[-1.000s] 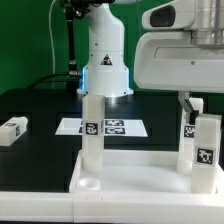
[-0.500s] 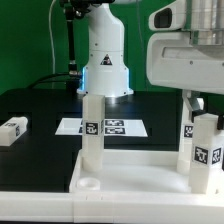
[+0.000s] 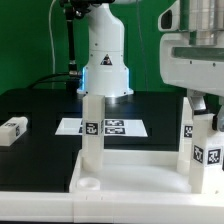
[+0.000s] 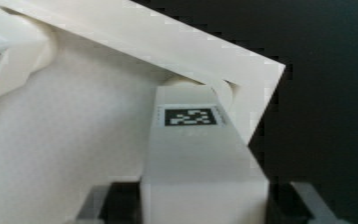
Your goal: Assemble desk
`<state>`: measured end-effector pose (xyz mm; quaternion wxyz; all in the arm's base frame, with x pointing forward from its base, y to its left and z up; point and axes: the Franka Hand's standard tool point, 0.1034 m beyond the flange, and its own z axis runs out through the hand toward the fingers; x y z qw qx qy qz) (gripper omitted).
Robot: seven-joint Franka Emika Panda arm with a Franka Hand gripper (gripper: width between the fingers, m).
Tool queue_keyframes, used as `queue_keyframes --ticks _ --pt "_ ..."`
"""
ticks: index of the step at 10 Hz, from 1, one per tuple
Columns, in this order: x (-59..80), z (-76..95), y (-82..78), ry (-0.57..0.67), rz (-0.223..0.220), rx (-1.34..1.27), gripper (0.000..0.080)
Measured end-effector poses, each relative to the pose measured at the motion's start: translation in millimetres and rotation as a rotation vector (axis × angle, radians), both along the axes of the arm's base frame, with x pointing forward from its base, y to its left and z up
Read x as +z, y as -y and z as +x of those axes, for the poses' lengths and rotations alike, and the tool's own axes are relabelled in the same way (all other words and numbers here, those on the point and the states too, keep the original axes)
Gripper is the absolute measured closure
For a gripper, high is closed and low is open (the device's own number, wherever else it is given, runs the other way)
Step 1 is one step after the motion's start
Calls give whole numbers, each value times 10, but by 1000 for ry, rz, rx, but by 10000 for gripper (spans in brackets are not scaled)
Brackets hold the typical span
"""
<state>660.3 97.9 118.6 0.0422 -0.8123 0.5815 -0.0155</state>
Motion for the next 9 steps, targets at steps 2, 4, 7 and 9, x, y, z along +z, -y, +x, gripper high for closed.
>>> queue_keyframes --ticks 2,4,7,9 --pt "-2 -2 -7 0 -2 21 297" --pt "-8 -17 -37 4 -26 212 160" --pt "-17 -31 -73 10 -58 495 151" --pt "-33 -34 -66 13 -68 623 151"
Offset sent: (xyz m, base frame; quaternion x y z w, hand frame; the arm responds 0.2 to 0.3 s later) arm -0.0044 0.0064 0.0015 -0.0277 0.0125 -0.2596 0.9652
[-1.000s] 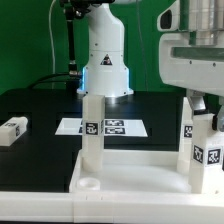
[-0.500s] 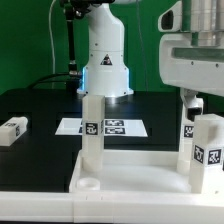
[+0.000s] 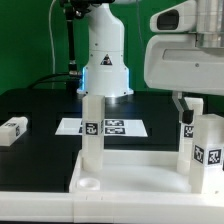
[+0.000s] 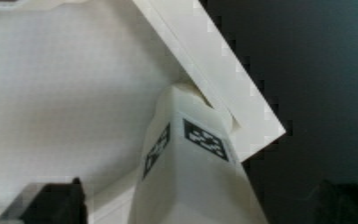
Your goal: Assemble desk
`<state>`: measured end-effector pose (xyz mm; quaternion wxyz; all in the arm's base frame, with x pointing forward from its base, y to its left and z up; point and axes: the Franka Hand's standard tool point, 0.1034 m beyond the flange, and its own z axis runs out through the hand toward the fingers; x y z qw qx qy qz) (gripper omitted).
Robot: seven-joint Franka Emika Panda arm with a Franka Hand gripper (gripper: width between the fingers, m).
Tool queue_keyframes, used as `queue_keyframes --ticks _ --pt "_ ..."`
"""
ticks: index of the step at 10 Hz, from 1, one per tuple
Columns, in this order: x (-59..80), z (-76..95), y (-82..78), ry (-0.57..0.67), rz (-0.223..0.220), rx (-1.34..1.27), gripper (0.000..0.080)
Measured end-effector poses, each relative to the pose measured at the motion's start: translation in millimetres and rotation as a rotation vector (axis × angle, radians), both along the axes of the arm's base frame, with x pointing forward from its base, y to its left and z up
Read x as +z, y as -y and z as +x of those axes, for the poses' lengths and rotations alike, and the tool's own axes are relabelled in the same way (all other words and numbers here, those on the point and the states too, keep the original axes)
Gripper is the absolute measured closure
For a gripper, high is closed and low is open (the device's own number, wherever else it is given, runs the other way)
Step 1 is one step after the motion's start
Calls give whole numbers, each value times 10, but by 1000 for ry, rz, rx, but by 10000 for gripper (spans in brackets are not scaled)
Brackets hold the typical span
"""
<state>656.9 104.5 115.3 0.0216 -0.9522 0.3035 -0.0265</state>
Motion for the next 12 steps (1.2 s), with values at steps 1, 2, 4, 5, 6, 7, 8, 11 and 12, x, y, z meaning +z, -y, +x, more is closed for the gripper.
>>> queue_keyframes --ticks 1,2,4,5,6,7,8,11,12 --pt "1 2 5 2 -4 60 151" --pt "0 2 7 3 -7 98 151" --pt "1 6 34 7 -26 268 151" --pt "6 12 51 9 -32 357 151" --pt "5 14 53 11 -40 414 151" --pt "5 19 63 13 -53 505 151" --pt "5 19 64 13 -56 539 151" --pt "5 24 114 8 -93 769 274" --pt "5 24 116 8 -92 756 274"
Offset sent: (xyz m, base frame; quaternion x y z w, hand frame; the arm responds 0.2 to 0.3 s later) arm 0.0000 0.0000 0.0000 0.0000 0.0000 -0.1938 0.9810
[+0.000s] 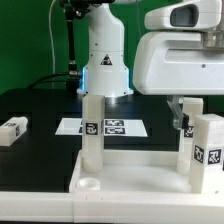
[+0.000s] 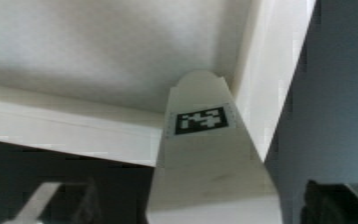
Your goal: Assemble desk
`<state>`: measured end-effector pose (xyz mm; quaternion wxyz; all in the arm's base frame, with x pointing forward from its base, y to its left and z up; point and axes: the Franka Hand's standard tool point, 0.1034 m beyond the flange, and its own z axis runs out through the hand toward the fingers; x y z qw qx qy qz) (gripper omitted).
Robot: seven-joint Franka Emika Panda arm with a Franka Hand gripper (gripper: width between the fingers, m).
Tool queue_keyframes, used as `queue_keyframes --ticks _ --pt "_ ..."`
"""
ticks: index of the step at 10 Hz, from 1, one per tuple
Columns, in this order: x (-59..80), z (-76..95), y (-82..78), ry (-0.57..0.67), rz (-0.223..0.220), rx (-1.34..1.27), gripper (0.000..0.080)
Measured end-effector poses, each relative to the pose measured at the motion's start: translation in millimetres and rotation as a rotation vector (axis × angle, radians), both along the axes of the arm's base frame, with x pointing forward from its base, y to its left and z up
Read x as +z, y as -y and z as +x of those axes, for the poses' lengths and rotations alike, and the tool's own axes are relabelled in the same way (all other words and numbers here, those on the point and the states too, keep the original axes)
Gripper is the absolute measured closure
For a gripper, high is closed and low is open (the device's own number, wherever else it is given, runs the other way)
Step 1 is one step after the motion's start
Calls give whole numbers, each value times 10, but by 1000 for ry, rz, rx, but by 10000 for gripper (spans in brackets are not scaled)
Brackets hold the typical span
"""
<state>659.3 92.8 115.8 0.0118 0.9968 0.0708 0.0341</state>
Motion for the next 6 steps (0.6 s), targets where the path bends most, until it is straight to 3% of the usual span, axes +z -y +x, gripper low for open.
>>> queue_keyframes --ticks 1,2,5,6 --pt "0 0 1 0 0 0 426" --pt "-1 -2 1 -1 0 -2 509" --pt "-3 -3 4 0 8 -78 509" --pt "-2 1 19 0 31 -205 509"
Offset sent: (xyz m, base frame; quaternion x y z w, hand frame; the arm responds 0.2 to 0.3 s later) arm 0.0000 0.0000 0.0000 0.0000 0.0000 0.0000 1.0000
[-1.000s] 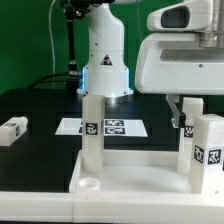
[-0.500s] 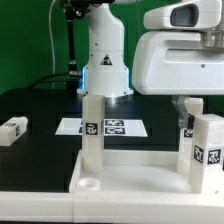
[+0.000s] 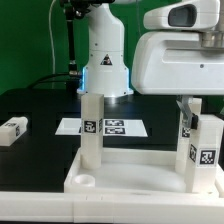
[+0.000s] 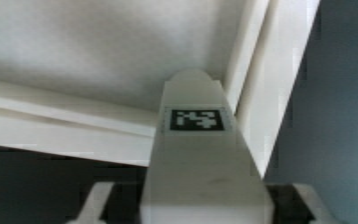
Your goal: Assemble desk
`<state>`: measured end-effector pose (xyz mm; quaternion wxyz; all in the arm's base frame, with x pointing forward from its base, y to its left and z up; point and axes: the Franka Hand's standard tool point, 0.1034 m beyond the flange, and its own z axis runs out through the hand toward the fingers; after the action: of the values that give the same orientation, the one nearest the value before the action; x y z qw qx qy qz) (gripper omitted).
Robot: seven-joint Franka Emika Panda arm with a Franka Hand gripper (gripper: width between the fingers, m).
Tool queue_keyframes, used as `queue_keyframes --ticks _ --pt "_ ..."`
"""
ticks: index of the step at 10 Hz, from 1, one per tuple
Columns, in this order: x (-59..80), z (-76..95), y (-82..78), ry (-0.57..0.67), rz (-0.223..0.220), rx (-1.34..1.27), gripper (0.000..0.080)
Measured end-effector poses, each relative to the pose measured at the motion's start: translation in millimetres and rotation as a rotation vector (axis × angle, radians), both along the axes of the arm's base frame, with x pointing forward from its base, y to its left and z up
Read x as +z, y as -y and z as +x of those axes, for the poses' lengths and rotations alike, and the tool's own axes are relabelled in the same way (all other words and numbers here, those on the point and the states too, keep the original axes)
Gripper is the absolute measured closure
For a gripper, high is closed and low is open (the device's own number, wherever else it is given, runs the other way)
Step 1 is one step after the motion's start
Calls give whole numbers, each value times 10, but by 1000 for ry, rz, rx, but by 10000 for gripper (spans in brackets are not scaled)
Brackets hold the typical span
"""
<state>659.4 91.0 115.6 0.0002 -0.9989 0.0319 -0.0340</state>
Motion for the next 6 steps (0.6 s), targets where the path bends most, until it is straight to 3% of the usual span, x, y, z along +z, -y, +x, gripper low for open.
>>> queue_keyframes --ticks 4,6 --pt "-5 -18 18 -3 30 -359 509" --pt "-3 -25 133 -3 15 -508 509"
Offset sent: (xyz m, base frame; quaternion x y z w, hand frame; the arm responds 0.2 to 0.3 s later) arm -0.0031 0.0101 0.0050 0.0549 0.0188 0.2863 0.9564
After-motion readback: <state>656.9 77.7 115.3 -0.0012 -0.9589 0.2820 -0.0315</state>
